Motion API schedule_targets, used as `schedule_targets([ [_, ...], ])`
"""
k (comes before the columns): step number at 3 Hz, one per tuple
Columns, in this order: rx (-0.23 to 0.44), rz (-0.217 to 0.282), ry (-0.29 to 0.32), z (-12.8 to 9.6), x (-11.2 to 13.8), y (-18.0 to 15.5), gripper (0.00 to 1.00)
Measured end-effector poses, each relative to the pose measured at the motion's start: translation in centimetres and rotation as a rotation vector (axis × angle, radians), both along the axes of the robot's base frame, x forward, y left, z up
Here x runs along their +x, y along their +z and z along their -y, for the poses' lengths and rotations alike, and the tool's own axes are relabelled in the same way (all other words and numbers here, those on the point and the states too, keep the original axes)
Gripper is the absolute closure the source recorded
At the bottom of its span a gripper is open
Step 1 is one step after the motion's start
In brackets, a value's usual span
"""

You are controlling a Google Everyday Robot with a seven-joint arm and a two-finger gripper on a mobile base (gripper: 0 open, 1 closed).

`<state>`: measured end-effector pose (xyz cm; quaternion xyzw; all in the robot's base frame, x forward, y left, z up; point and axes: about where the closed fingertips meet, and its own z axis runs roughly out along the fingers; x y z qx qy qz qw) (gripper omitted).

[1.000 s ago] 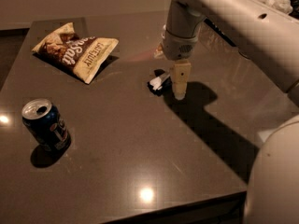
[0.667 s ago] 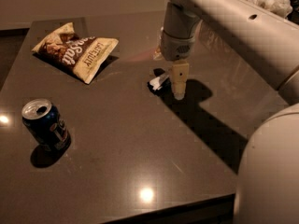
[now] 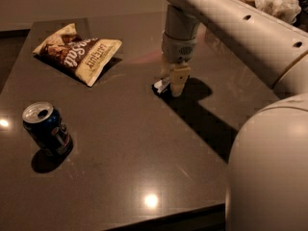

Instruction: Pick rxbar blueberry

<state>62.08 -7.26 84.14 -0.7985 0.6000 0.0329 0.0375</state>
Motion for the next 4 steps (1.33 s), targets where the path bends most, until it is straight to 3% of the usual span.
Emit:
schedule_targets([
  [1, 0.006, 0.002, 0.005, 0.1, -0.4, 0.5, 0.63],
  [2, 0.048, 0.007, -0.011, 0.8, -1.9, 1.9, 0.94],
  [3, 0.107, 0.004, -0.052, 1.2, -3.1, 3.7, 1.0],
  [4, 0.187, 0.01, -0.04, -0.2, -4.6, 7.4, 1.0],
])
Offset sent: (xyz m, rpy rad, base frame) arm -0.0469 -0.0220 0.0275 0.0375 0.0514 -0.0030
